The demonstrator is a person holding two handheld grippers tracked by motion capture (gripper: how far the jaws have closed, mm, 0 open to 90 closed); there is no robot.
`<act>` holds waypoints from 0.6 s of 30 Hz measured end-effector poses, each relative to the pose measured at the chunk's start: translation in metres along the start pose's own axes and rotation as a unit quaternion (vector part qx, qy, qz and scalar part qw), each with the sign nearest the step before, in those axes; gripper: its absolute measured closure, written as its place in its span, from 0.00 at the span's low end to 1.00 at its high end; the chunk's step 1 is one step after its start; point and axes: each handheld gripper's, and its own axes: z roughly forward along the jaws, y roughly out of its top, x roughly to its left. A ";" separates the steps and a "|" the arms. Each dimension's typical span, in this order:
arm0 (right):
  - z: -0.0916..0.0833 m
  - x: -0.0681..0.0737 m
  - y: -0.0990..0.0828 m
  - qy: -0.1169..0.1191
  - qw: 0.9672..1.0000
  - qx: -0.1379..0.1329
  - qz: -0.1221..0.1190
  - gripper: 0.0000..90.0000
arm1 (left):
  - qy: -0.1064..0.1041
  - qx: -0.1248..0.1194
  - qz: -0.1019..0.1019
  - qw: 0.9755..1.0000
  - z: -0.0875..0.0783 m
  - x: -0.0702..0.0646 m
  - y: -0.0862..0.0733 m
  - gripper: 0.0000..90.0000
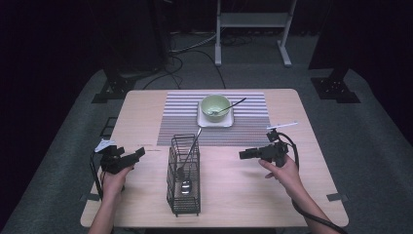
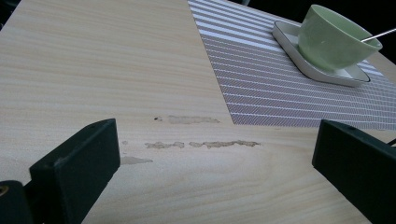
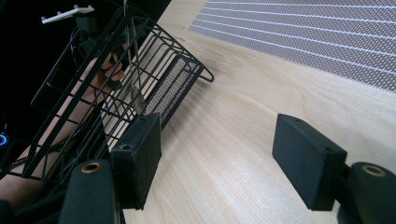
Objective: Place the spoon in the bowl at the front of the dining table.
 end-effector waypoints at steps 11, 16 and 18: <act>0.002 0.004 -0.010 0.010 1.000 0.001 -0.004 0.35 | 0.001 -0.002 -0.001 1.000 -0.001 0.001 0.000 0.00; 0.002 0.007 -0.015 0.011 1.000 0.002 -0.009 0.35 | 0.001 -0.002 0.000 1.000 -0.001 0.000 0.000 0.00; 0.001 0.008 -0.017 0.010 1.000 0.000 -0.012 0.35 | 0.001 -0.001 0.000 1.000 -0.001 0.000 0.000 0.00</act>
